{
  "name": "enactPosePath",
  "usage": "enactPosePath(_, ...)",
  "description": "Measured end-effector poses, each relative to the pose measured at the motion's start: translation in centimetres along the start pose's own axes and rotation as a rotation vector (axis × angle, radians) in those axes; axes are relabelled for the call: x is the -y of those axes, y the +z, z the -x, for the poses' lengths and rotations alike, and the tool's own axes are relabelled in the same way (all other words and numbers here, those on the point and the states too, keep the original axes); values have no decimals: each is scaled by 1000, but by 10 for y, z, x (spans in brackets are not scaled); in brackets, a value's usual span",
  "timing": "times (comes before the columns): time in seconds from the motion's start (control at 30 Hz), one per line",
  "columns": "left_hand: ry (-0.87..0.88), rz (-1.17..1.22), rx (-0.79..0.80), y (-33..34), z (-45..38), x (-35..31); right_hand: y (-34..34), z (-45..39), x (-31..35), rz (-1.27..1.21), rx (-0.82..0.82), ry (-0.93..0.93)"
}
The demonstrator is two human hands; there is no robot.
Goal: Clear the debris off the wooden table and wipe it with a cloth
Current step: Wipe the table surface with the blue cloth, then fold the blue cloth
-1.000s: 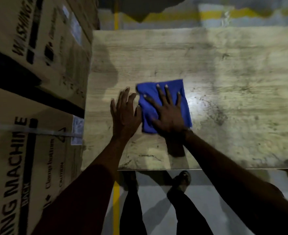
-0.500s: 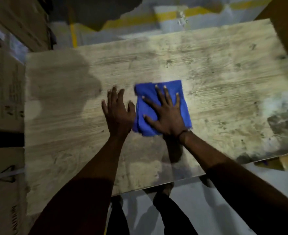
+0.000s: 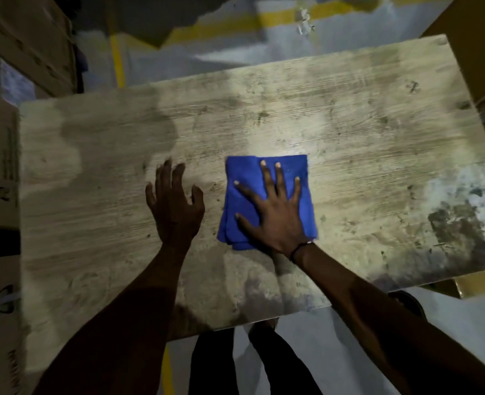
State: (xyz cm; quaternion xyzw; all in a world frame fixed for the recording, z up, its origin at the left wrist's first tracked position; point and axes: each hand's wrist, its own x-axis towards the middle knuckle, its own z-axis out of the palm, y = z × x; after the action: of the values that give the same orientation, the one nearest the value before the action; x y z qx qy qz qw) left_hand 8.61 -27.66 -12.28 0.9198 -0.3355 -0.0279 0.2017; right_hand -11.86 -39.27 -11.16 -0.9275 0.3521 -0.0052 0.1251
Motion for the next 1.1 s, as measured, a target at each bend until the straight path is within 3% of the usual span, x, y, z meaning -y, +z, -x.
enactPosePath(0.3, -14, -9, 23, -6, -1, -2, -21, 17, 11, -144, 159, -63)
enactPosePath(0.5, -16, -85, 74, -6, -5, -10, -40, -12, -15, -391, -43, 141)
enactPosePath(0.63, -90, -79, 162, -17, -22, -37, -50, -33, -38, -321, 21, 204)
enactPosePath(0.77, 86, 187, 387, -13, -21, -71, -59, -41, -45, -227, 153, 165)
enactPosePath(0.87, 235, 161, 542, -8, -14, -89, -73, -45, -52, -117, 226, 109)
enactPosePath(0.97, 183, 293, 549, -22, -10, -98, -97, -44, -61, -78, 256, -1)
enactPosePath(1.1, 137, 386, 513, -54, -15, -113, -143, -47, -76, -276, 320, -177)
